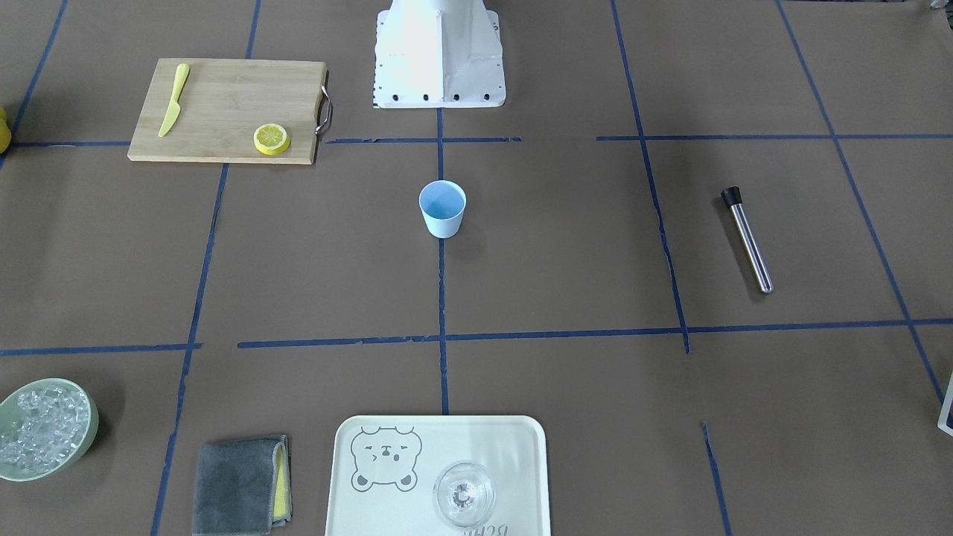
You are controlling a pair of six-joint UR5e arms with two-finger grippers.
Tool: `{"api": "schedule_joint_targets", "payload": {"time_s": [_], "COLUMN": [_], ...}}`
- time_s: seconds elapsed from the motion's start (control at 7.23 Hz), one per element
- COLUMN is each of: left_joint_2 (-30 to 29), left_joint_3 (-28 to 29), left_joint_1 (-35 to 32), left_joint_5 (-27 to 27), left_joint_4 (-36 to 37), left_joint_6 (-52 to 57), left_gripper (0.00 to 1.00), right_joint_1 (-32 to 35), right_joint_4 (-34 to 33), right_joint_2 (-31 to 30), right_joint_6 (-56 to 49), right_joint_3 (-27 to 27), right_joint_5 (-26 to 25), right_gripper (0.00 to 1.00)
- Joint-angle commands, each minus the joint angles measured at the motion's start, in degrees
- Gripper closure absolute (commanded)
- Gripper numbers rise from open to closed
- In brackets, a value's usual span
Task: Squeeze lemon into cup
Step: 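Move the right gripper toward the lemon slice on the wooden board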
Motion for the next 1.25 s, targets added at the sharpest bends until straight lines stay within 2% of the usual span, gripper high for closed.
{"api": "schedule_joint_targets", "payload": {"time_s": [0.0, 0.28, 0.42, 0.55, 0.69, 0.83, 1.11], "left_joint_2": [0.0, 0.0, 0.0, -0.1, -0.1, 0.0, 0.1], "left_joint_3": [0.0, -0.1, -0.1, -0.2, -0.5, -1.2, -1.4], "left_joint_1": [0.0, 0.0, 0.0, 0.0, 0.0, 0.0, 0.0], "left_joint_5": [0.0, 0.0, 0.0, 0.0, 0.0, 0.1, 0.1], "left_joint_4": [0.0, 0.0, 0.0, -0.1, -0.2, -0.2, -0.1], "left_joint_6": [0.0, 0.0, 0.0, 0.0, 0.1, 0.1, 0.1], "left_gripper": [0.0, 0.0, 0.0, 0.0, 0.0, 0.0, 0.0], "right_joint_1": [0.0, 0.0, -2.0, -3.6, -8.9, -12.3, -16.3], "right_joint_4": [0.0, 0.0, -0.1, -0.5, 0.0, 2.7, 9.2], "right_joint_2": [0.1, 0.7, 1.3, 4.9, 5.6, 5.6, 5.7], "right_joint_6": [0.1, 0.5, 4.9, 7.5, 7.5, 7.7, 18.7], "right_joint_3": [0.2, 2.2, 3.1, 5.1, 5.5, 5.5, 6.1], "right_joint_5": [-0.1, 0.4, 0.3, 0.5, -0.1, -0.1, -0.6], "right_gripper": [0.0, 0.0, 0.0, 0.0, 0.0, 0.0, 0.0]}}
